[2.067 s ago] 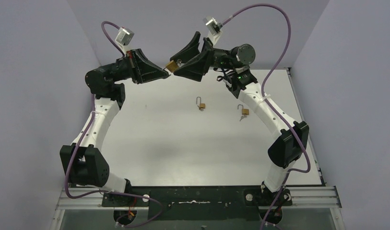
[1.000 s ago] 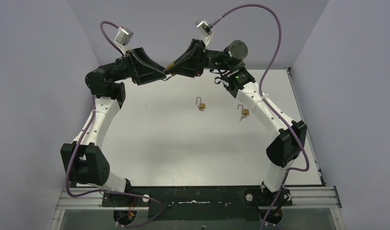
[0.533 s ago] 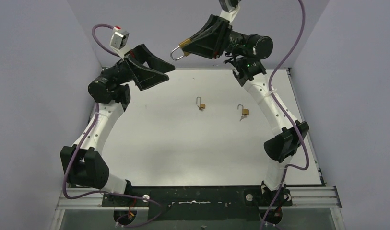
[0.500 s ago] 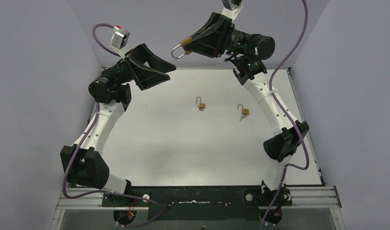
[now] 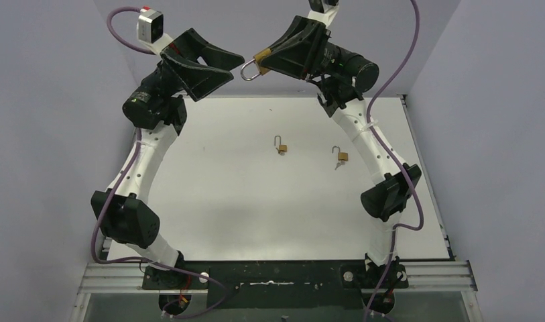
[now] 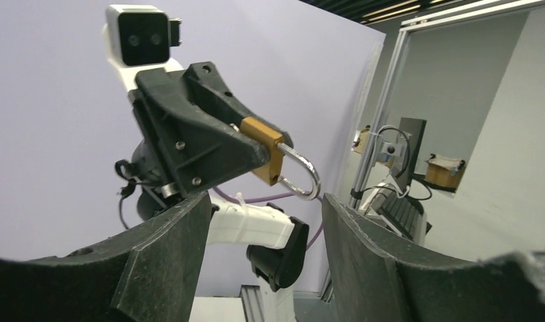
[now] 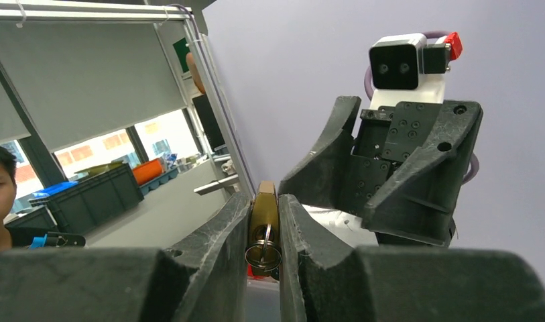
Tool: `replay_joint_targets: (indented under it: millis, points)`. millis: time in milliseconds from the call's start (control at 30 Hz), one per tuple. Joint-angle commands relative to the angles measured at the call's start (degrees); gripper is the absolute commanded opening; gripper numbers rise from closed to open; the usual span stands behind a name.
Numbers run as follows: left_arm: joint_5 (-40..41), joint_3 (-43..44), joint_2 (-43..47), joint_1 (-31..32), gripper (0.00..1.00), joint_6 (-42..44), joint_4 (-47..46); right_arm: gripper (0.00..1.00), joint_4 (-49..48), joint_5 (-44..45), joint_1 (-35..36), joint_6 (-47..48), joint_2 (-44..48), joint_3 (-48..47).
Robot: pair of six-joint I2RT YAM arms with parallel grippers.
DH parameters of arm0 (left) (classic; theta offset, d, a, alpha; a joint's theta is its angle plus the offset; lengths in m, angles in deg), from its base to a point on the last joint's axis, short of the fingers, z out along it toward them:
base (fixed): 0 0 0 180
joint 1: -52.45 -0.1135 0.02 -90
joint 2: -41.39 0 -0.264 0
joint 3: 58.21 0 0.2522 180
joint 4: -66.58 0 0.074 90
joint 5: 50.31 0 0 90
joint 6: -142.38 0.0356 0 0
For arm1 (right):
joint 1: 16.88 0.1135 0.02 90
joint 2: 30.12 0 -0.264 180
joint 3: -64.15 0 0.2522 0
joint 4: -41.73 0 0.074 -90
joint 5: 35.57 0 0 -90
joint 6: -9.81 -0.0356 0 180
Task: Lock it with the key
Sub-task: Adjust the lock.
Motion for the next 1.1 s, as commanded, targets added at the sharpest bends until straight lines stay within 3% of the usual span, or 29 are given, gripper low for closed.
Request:
replay_joint_targets:
  millis: [0,533,1067]
  points:
    - [1.70,4.98,-1.11,2.88,0.59,-2.67,-2.18,0.00,-6.13,2.90,0.44,-3.81,1.46,0.23]
    - [-0.39,6.03,-0.57,5.45,0.54,-4.69,-2.18,0.00,-15.59,4.94,-1.53,-11.69,-0.97,-0.29]
    - [-1.11,8.40,-2.11,9.11,0.53,-6.38,-2.18,0.00,-17.10,4.88,-2.07,-12.56,-1.87,0.46]
